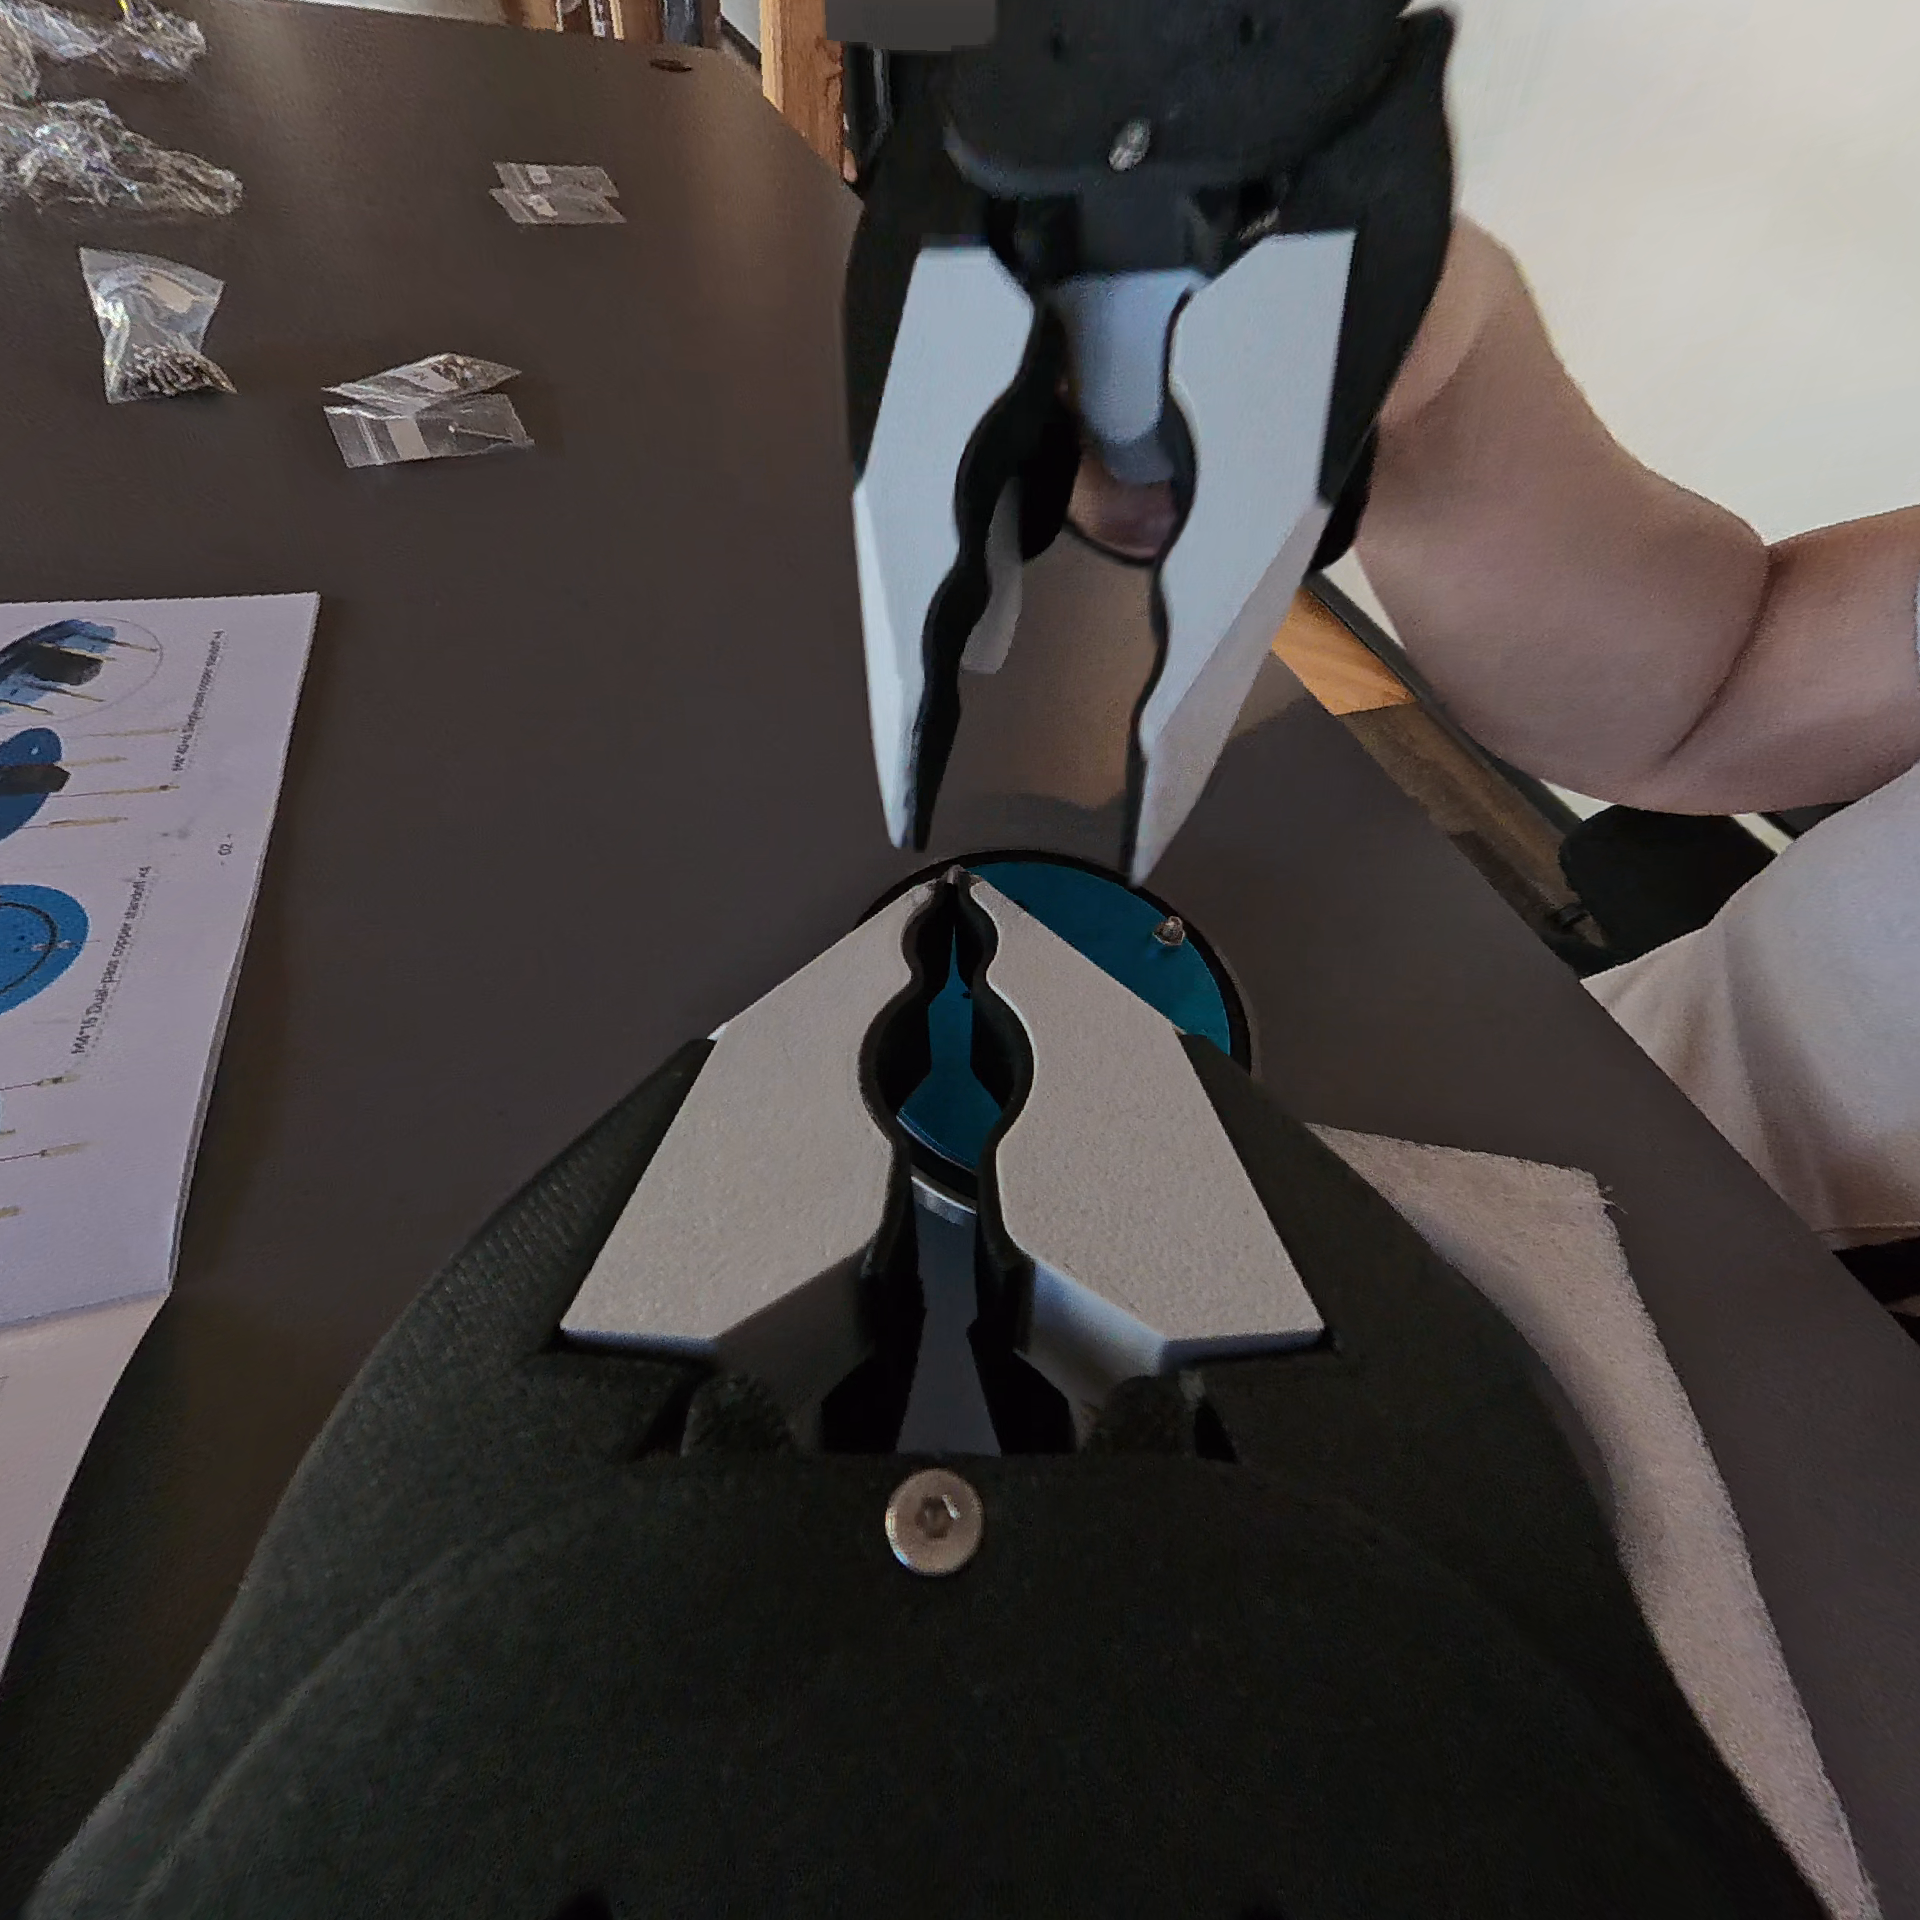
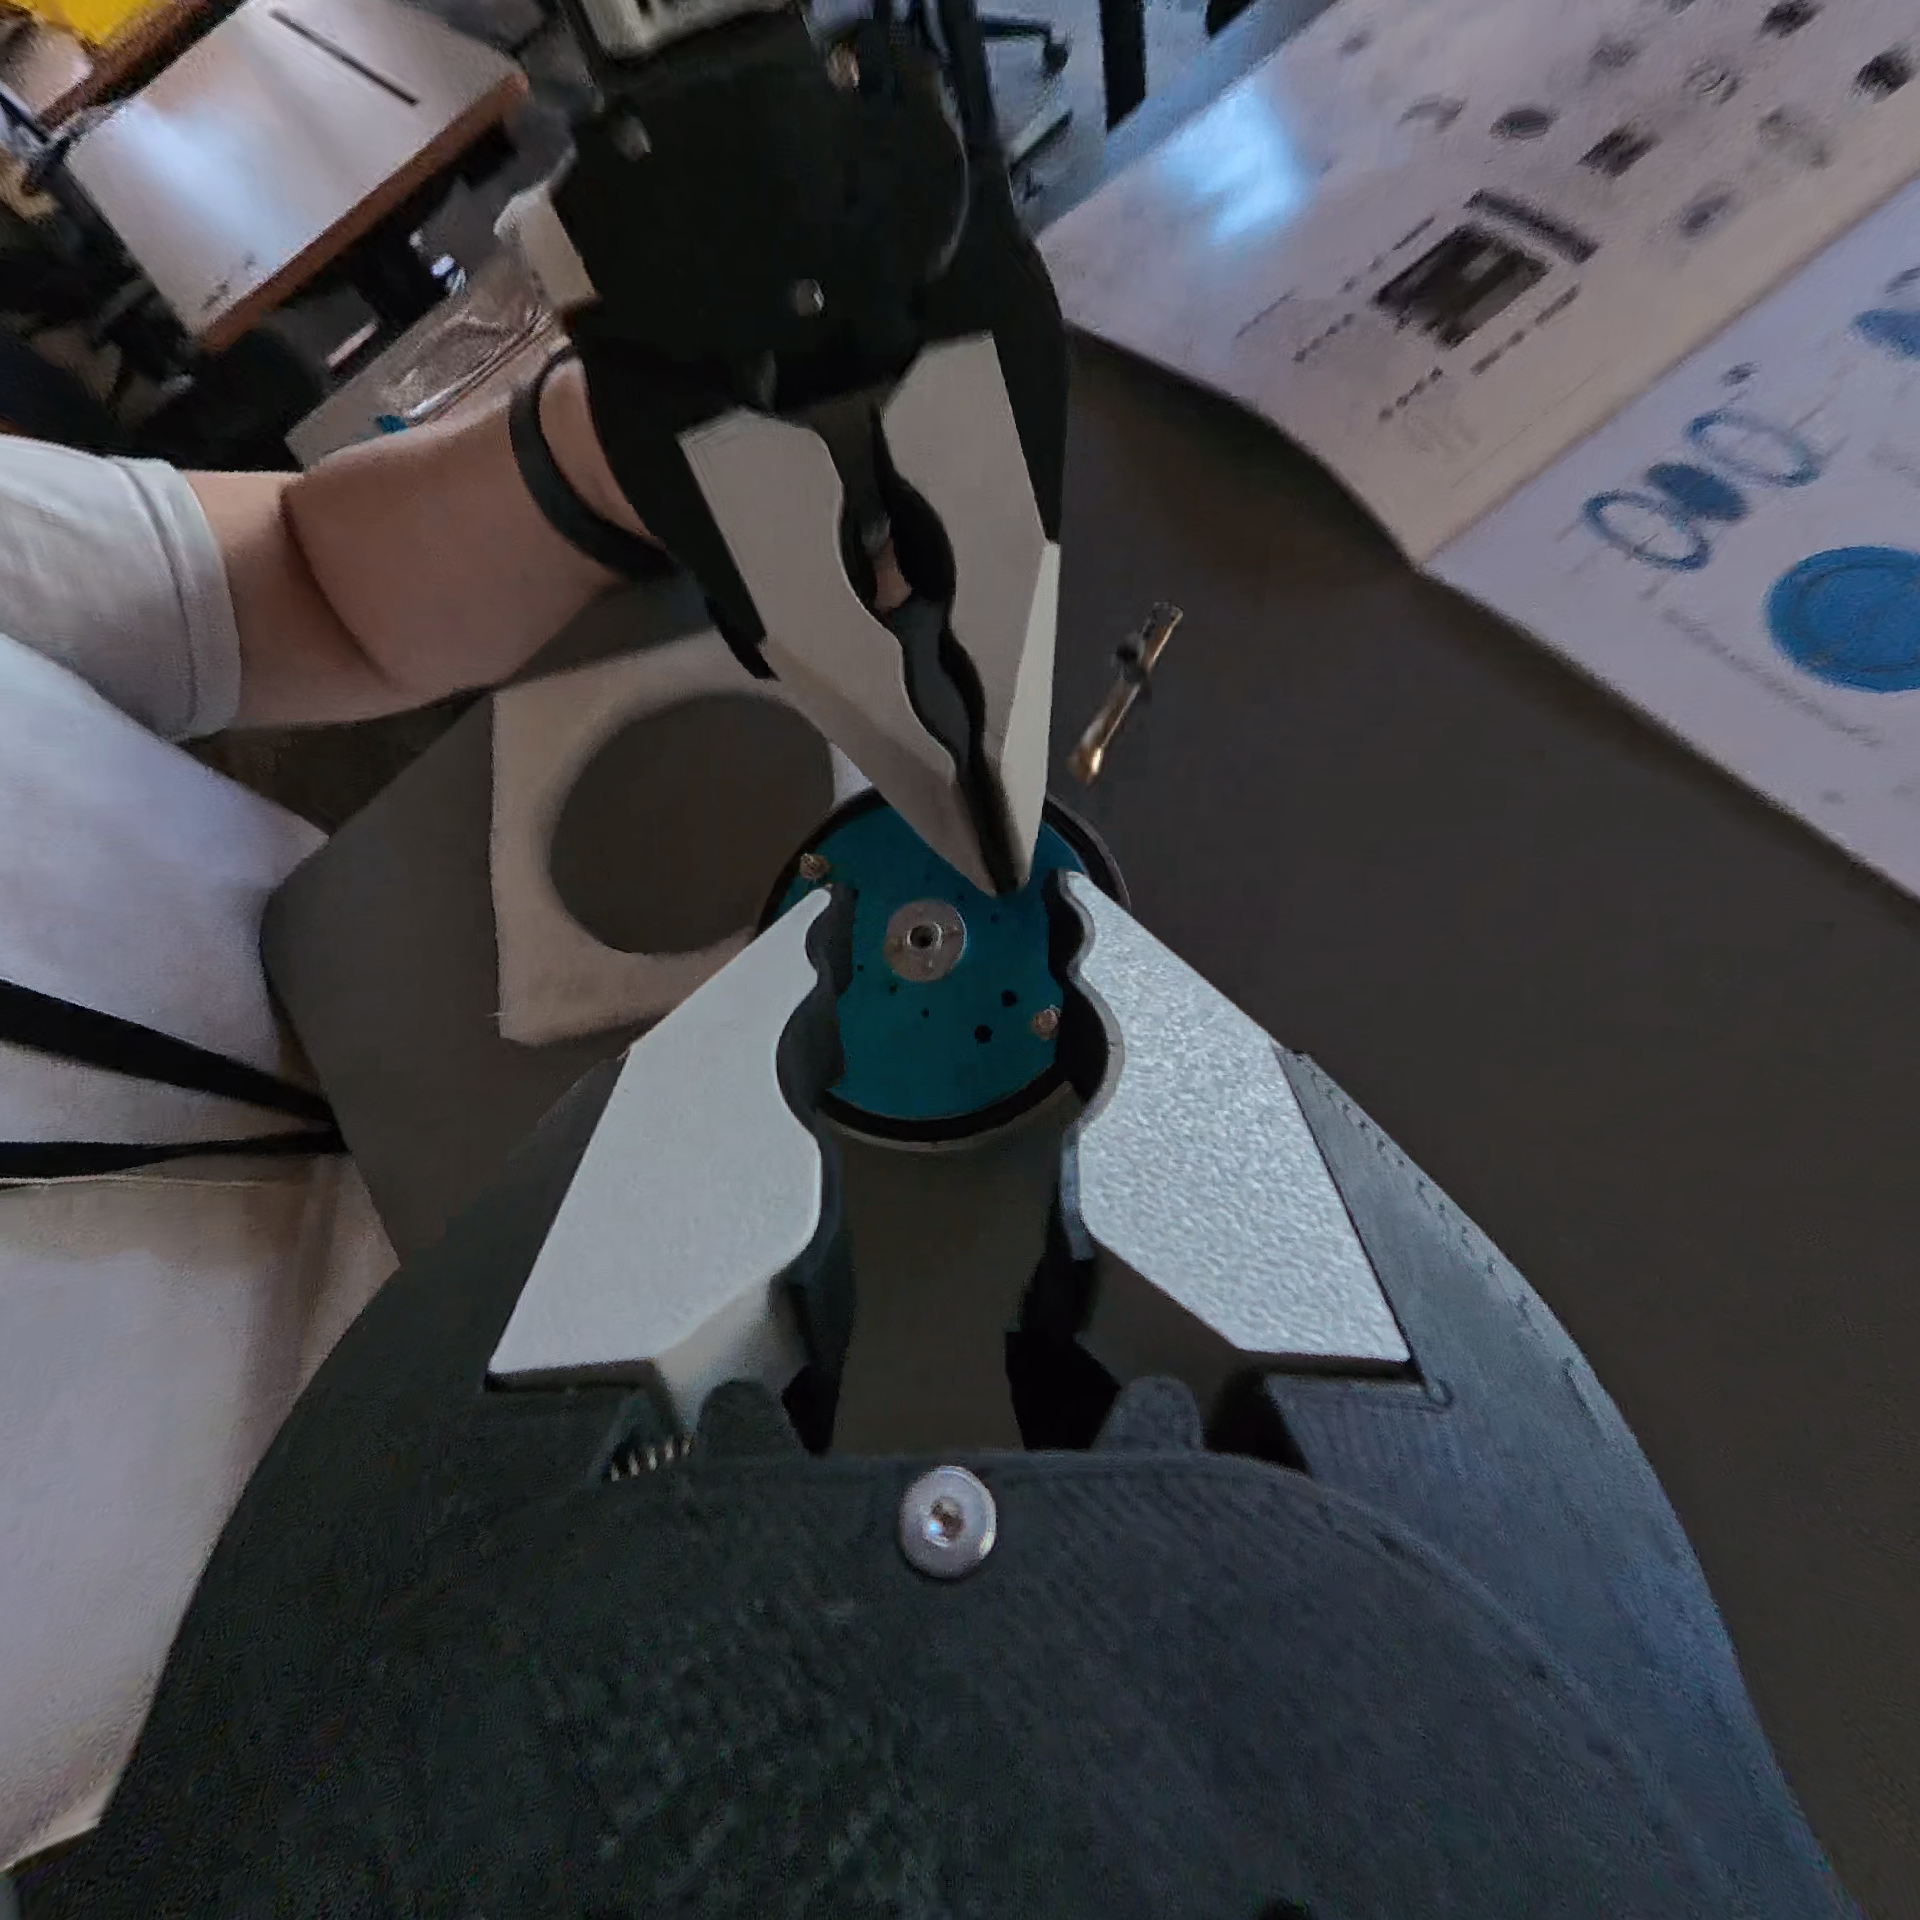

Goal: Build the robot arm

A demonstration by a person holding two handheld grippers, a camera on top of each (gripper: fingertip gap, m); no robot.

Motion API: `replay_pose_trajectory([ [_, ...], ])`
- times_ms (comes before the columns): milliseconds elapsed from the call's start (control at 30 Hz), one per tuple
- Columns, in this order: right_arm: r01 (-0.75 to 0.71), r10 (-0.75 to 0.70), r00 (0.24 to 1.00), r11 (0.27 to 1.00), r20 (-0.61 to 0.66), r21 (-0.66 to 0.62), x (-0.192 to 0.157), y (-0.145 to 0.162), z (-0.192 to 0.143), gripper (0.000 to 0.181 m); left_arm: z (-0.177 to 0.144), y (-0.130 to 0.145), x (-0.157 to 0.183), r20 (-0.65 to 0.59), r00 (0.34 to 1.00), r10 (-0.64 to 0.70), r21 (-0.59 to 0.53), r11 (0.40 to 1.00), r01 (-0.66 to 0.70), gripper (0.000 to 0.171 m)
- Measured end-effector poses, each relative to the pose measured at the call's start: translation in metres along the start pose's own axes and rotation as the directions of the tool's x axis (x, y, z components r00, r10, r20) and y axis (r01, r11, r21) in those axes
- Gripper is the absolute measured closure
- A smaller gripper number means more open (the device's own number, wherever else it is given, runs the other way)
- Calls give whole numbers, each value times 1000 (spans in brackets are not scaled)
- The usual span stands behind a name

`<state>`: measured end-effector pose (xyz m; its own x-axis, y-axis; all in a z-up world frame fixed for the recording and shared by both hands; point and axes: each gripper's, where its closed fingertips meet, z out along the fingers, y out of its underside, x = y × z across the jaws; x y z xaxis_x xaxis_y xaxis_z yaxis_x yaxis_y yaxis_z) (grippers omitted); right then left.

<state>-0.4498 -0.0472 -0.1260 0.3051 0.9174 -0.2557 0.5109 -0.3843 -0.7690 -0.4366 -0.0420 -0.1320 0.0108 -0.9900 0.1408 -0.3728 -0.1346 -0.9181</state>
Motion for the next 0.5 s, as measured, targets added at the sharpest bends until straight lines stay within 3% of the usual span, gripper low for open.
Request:
replay_pose_trajectory([
  [167, -122, 116, 991, 988, 67, 92, 13, -11, 0, 148, -30, -29, -10, 45, 998, -37, 159, 987, 29, 171],
  [300, -192, 199, 978, 976, -69, 105, 45, -24, -5, 158, -81, -41, -20, 67, 981, -183, 313, 937, 153, 171],
  [400, -137, 136, 988, 990, -73, -12, 42, -41, 17, 158, -102, -24, -25, 110, 957, -269, 316, 922, 223, 162],
  [500, -61, 3, 978, 960, -210, -274, 61, -36, 46, 158, -115, -10, -26, 174, 938, -300, 320, 918, 234, 162],
])
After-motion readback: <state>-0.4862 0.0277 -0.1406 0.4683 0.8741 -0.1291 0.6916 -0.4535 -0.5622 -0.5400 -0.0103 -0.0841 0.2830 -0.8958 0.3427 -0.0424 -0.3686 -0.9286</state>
